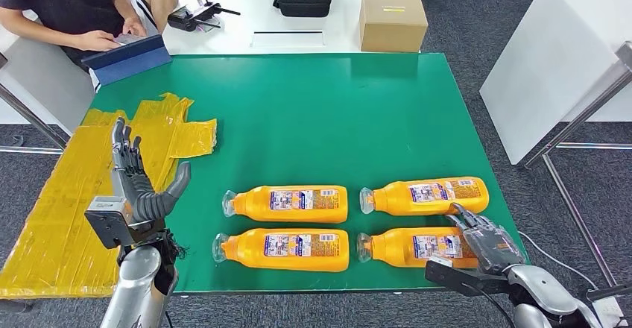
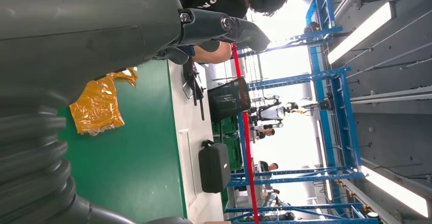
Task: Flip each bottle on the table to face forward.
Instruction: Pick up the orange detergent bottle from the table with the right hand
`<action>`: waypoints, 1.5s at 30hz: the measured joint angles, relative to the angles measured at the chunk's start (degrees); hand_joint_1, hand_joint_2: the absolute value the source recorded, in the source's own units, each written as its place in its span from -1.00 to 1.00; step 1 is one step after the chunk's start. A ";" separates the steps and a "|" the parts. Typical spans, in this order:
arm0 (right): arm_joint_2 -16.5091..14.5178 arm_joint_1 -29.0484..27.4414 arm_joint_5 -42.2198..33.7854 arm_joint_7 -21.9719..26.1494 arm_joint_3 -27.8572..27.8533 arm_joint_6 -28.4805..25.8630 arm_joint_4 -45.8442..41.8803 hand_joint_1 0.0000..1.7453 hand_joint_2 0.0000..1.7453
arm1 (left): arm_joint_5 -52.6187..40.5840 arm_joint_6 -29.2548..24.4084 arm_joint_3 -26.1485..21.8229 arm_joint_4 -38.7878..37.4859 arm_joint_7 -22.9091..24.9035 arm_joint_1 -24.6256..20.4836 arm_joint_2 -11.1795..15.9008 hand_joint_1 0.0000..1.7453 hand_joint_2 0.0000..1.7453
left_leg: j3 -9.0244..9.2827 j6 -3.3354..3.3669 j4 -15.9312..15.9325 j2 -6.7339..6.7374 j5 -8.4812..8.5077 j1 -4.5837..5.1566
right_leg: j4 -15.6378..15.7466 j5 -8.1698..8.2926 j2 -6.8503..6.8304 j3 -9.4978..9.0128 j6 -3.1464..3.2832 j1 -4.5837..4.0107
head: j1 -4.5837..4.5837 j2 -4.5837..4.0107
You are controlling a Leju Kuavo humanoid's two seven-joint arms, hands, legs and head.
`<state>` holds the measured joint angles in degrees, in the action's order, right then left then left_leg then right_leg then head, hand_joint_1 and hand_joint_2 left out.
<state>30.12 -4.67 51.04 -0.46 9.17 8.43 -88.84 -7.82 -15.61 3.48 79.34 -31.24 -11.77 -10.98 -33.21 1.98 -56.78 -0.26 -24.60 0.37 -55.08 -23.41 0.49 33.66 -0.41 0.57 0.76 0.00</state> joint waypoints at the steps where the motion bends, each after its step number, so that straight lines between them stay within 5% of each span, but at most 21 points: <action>1: 0.05 0.00 -0.08 0.00 0.05 0.05 0.06 -0.57 1.00 | 0.00 0.00 0.00 0.00 0.00 0.00 0.01 -1.00 1.00 | 0.01 0.00 0.00 0.00 0.00 0.00 | 0.00 0.00 0.00 -0.01 0.00 0.00 | 0.00 0.00; 9: 0.16 0.32 -0.39 -0.02 0.51 0.50 0.49 0.54 1.00 | 0.05 0.06 0.02 0.00 0.10 -0.12 0.01 -1.00 1.00 | 0.06 0.01 0.00 0.00 0.01 0.00 | 0.00 0.00 0.00 -0.04 0.00 0.00 | 0.00 0.00; 30: 1.77 1.80 -1.64 0.02 1.96 1.61 0.84 0.63 1.00 | 0.17 0.06 0.02 0.34 0.27 -0.26 0.01 -1.00 1.00 | 0.05 0.01 0.00 0.00 0.00 0.00 | 0.00 0.00 -0.01 -0.04 0.00 0.00 | 0.00 0.00; 36: 1.67 1.85 -1.55 -0.05 2.20 1.29 0.87 0.90 1.00 | 0.17 0.02 0.02 0.66 0.27 -0.20 0.01 -1.00 1.00 | 0.05 0.01 0.00 0.00 0.00 -0.01 | 0.00 0.00 -0.01 -0.05 0.00 0.00 | 0.00 0.00; 45: -0.26 2.01 -1.35 2.09 2.53 -2.07 1.15 0.94 1.00 | 0.15 -0.03 0.02 1.23 0.27 0.42 0.01 -1.00 1.00 | 0.06 0.01 0.00 0.02 0.00 -0.05 | 0.00 0.00 0.03 -0.07 0.00 0.00 | 0.00 0.00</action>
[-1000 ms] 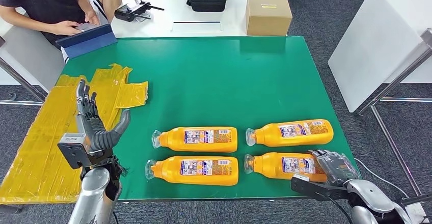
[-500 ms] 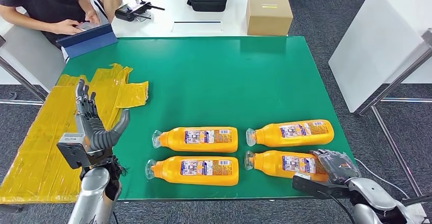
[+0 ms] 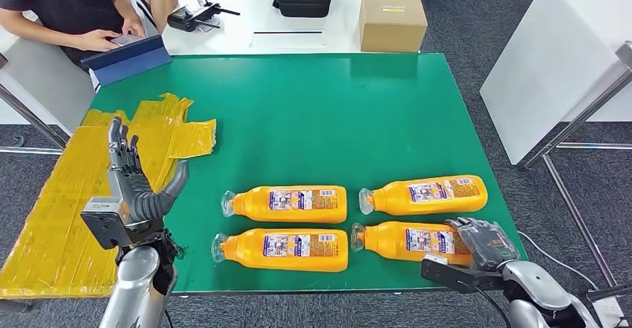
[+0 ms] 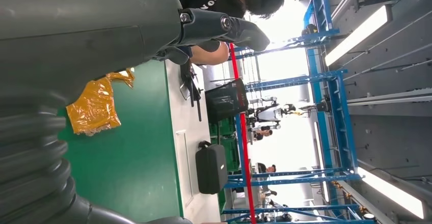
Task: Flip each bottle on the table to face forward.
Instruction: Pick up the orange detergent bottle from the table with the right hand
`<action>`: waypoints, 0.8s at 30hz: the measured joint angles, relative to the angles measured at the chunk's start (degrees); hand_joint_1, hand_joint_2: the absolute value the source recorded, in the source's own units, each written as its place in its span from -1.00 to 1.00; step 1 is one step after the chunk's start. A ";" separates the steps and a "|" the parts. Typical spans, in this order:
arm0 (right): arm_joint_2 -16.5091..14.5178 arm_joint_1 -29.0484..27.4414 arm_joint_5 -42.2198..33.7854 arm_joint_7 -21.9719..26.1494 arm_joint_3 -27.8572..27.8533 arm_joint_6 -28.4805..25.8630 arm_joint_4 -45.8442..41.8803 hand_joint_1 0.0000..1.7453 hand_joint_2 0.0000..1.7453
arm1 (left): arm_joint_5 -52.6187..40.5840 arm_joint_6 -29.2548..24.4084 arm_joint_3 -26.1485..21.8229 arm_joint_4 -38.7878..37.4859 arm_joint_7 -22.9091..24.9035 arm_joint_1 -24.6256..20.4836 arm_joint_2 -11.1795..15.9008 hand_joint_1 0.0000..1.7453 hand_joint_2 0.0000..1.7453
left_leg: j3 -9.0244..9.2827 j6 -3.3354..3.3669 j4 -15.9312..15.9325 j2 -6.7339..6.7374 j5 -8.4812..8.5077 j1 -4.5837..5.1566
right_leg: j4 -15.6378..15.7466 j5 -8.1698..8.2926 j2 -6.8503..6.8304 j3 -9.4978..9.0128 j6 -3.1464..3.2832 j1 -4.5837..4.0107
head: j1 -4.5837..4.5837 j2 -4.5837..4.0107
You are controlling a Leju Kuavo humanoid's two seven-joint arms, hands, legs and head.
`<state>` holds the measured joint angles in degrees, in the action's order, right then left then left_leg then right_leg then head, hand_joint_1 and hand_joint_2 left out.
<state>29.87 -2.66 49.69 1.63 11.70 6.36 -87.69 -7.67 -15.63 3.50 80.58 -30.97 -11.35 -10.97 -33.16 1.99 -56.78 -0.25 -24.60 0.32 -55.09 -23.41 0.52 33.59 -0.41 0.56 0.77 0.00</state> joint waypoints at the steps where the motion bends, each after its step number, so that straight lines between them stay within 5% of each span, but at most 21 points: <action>1: -0.20 0.00 -0.07 0.18 0.03 -0.24 0.00 0.95 1.00 | 0.00 -0.01 0.00 0.08 0.00 0.12 0.00 -1.00 1.00 | 0.00 0.00 0.00 0.00 0.00 -0.01 | 0.00 0.00 0.00 0.00 0.00 0.00 | 0.00 0.00; 9: -5.79 -0.96 -1.42 3.56 -0.32 -5.69 -1.74 1.00 1.00 | -1.04 -0.58 -0.02 1.52 0.09 1.30 -0.19 -1.00 1.00 | -0.09 -0.02 0.00 0.01 0.01 -0.12 | -0.01 0.00 0.01 0.03 0.01 0.00 | 0.00 0.00; 24: -18.05 -0.95 -1.10 0.30 -8.01 -16.45 -8.67 1.00 1.00 | -3.44 -0.16 -0.04 0.81 1.47 -1.10 -1.28 -1.00 1.00 | -0.13 -0.03 0.00 -0.02 0.02 -0.09 | -0.01 0.00 -0.02 0.09 0.01 0.00 | 0.00 0.00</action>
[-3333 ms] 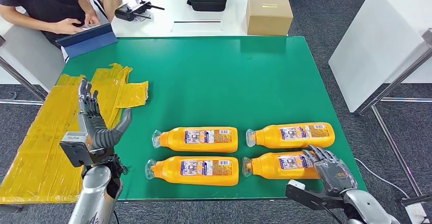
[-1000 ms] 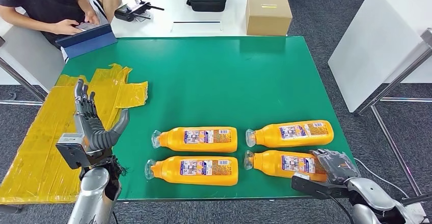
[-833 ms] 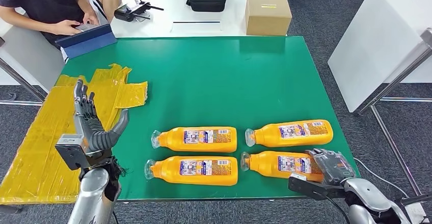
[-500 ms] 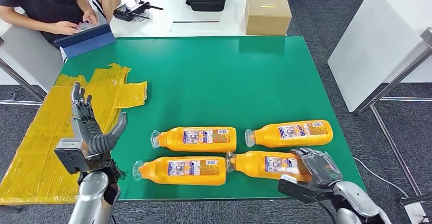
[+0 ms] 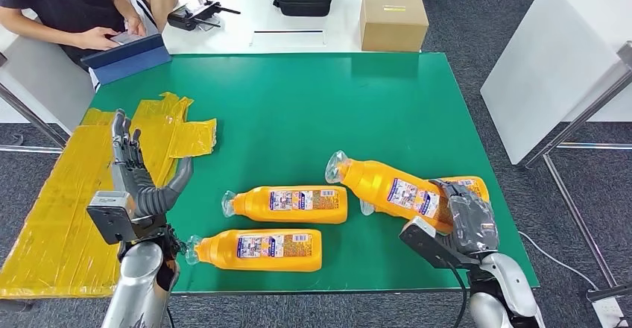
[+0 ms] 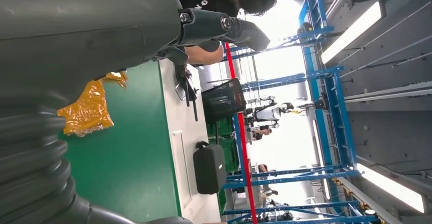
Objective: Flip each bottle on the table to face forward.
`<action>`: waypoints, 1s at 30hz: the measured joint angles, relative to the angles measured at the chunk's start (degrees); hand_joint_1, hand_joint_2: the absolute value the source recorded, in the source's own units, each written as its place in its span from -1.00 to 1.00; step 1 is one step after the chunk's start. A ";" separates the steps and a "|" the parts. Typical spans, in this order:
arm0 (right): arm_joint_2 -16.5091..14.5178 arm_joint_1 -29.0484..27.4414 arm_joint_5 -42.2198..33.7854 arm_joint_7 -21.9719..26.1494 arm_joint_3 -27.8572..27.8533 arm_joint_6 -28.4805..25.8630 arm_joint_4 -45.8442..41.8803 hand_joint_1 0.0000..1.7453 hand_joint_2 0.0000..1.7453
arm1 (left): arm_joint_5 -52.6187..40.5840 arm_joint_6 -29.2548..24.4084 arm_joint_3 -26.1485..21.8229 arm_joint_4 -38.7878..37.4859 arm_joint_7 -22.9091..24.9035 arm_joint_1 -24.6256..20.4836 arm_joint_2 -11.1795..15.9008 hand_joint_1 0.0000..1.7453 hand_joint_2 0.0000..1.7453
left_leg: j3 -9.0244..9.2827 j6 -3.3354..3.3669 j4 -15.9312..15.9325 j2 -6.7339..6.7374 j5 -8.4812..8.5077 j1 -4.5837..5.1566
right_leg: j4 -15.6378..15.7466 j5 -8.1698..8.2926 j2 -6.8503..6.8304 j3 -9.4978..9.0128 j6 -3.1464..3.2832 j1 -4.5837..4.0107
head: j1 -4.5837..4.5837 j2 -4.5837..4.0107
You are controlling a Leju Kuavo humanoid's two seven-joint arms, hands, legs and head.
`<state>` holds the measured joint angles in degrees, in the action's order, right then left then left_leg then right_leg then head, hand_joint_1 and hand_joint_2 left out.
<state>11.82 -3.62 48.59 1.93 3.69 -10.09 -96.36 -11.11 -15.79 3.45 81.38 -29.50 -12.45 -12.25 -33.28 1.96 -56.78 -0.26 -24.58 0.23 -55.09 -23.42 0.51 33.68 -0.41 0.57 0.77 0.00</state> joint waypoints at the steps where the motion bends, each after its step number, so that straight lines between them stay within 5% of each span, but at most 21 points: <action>1: -0.47 -0.21 -0.03 -0.07 -0.41 -0.28 -0.51 1.00 1.00 | -0.04 0.02 0.00 -0.15 0.03 -0.20 -0.01 -1.00 1.00 | 0.00 0.00 0.00 0.00 0.00 0.00 | 0.00 0.00 0.00 0.01 0.00 0.00 | 0.00 0.00; 10: -2.64 -1.32 -1.20 0.44 -2.17 -1.39 -2.43 1.00 1.00 | -0.11 0.03 0.01 -0.84 0.08 -0.80 -0.13 -1.00 1.00 | 0.00 0.00 0.00 0.00 0.00 0.01 | 0.00 0.00 0.01 0.03 0.00 0.00 | 0.01 0.00; 17: -6.28 -1.08 -16.23 11.24 -3.11 -6.93 -1.72 1.00 1.00 | -0.43 0.11 0.99 -1.99 0.02 -1.10 -0.14 -1.00 1.00 | -0.03 0.00 0.01 0.03 0.00 -0.04 | 0.00 0.00 0.03 0.03 0.00 -0.01 | 0.01 0.00; 21: -9.51 0.91 -23.46 17.68 -2.78 -9.02 0.64 1.00 1.00 | -1.18 0.58 2.72 -2.97 0.17 -1.87 -0.16 -1.00 -1.00 | -0.05 -0.02 0.01 0.02 0.02 -0.05 | -0.01 0.01 0.02 0.03 0.01 -0.01 | 0.00 0.00; 25: -12.92 5.20 -33.24 27.10 -1.25 -10.43 5.64 0.95 1.00 | -1.80 2.76 5.54 -4.03 1.77 -3.44 -0.14 -1.00 1.00 | -0.06 -0.09 0.01 0.03 0.08 -0.06 | -0.03 0.03 0.04 0.03 0.03 0.00 | 0.02 0.00; 30: -16.35 11.04 -40.56 31.72 1.22 -11.15 11.91 0.98 1.00 | -1.86 6.14 8.33 -4.40 4.35 -4.78 -0.07 -1.00 1.00 | -0.07 -0.08 0.01 0.02 0.15 -0.07 | -0.05 0.04 0.04 0.00 0.03 0.00 | 0.01 0.00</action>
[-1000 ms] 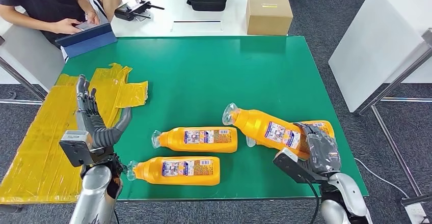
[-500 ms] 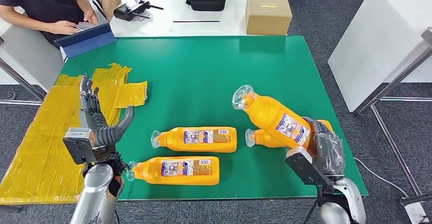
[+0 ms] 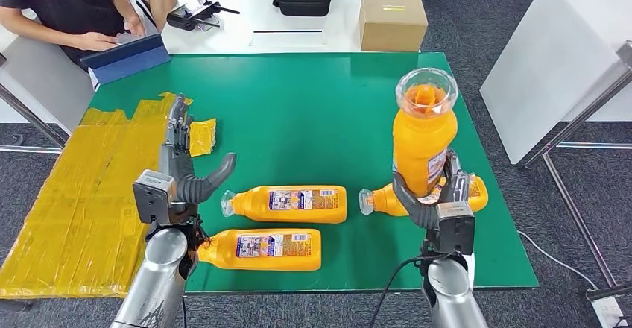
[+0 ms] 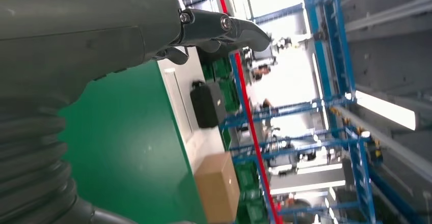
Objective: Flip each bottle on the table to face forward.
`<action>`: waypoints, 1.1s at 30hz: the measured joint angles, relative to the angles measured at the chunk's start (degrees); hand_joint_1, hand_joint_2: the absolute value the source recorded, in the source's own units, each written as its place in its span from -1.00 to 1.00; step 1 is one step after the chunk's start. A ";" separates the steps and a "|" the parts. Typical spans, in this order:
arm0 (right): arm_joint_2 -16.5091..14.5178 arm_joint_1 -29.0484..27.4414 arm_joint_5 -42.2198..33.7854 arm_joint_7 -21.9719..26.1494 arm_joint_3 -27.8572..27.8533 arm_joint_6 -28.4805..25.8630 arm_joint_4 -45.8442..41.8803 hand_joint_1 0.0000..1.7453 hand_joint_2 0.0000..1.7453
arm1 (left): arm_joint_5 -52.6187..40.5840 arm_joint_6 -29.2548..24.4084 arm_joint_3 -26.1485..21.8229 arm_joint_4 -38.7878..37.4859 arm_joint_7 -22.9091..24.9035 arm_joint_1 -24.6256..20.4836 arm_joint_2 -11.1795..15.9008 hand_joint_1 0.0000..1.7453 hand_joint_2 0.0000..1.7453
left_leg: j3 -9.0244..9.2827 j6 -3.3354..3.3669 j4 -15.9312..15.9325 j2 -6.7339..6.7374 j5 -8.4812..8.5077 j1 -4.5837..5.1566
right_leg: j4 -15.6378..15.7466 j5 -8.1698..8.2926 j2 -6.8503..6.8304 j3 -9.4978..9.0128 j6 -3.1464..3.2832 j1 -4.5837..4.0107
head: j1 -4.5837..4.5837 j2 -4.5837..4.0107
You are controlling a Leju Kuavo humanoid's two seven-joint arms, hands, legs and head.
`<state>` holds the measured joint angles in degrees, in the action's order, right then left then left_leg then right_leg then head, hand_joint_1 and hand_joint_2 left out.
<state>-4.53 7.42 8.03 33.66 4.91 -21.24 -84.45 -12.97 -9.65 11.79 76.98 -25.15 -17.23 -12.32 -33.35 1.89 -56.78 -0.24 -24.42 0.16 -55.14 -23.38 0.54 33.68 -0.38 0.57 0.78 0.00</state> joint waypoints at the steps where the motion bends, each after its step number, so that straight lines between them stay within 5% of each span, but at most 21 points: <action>1: -0.39 1.17 -0.64 0.11 0.60 0.14 1.29 0.98 1.00 | 0.02 0.59 0.42 0.00 0.48 -0.20 0.03 -1.00 1.00 | 0.00 0.00 0.00 0.00 0.01 0.00 | 0.00 0.00 0.00 0.00 0.00 0.00 | 0.01 0.00; 23: -7.44 20.82 -4.36 6.08 10.01 1.72 27.69 1.00 1.00 | 6.55 12.55 4.42 -2.05 8.46 -6.34 2.63 -1.00 1.00 | -0.09 -0.04 -0.01 -0.01 0.11 -0.02 | -0.05 0.02 -0.02 0.04 -0.01 -0.01 | 0.00 0.00; 33: -9.99 24.52 -2.88 6.14 13.85 1.68 33.89 1.00 1.00 | 7.51 14.46 4.48 -2.89 10.00 -8.71 4.61 -1.00 1.00 | -0.12 -0.04 -0.01 -0.02 0.11 -0.02 | -0.05 0.02 -0.02 0.04 -0.01 -0.02 | 0.01 0.00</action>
<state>-14.52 31.94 5.15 39.80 18.76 -19.56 -50.56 -5.46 4.81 16.26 74.10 -15.15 -25.94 -7.70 -33.48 1.84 -56.78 -0.26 -24.31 0.14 -55.19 -23.36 0.52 33.73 -0.39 0.55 0.79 0.00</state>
